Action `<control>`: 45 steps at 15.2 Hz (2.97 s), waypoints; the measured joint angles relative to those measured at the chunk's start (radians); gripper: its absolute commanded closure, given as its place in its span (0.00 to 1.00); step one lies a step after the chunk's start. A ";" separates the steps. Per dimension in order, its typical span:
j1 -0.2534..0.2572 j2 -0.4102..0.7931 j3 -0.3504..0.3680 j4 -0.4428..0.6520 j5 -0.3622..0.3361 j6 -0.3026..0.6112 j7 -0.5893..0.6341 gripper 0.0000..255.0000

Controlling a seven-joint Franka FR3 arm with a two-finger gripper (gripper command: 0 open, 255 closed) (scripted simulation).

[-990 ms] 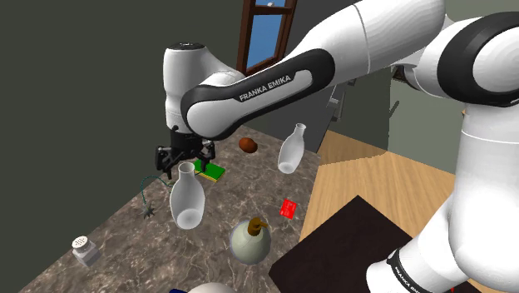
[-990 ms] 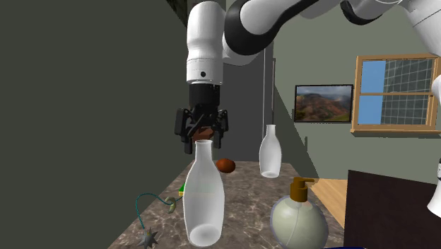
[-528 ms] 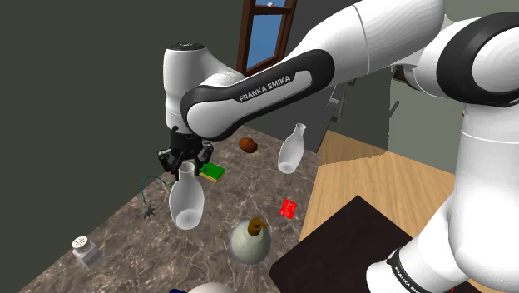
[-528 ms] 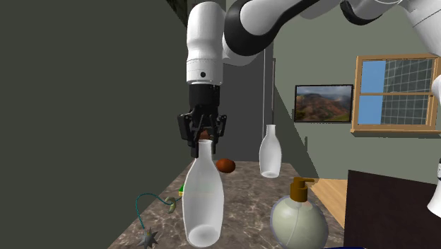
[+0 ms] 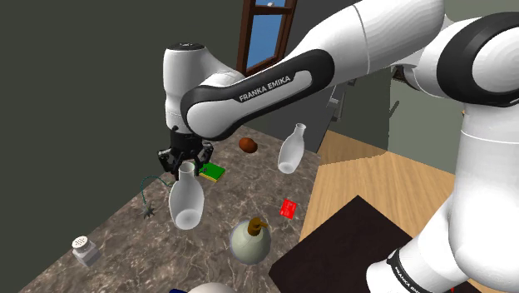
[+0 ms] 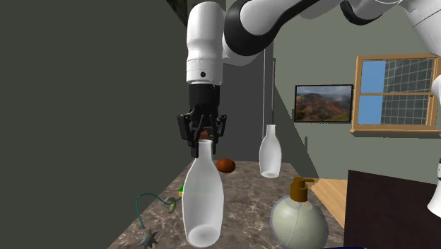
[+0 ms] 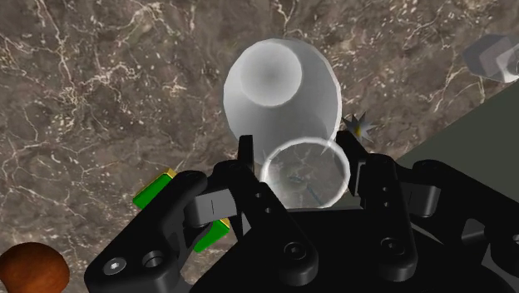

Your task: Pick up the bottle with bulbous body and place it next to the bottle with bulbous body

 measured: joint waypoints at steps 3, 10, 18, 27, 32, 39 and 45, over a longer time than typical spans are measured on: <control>-0.003 -0.014 0.005 0.008 0.008 -0.023 -0.005 1.00; -0.010 -0.053 0.016 0.044 0.030 -0.094 -0.018 1.00; -0.015 -0.092 0.027 0.100 0.053 -0.185 -0.032 1.00; -0.014 -0.121 0.036 0.185 0.070 -0.295 -0.041 1.00; -0.013 -0.132 0.039 0.239 0.077 -0.359 -0.046 1.00; -0.003 -0.127 0.042 0.340 0.076 -0.455 -0.047 1.00; 0.010 -0.113 0.044 0.441 0.071 -0.542 -0.047 1.00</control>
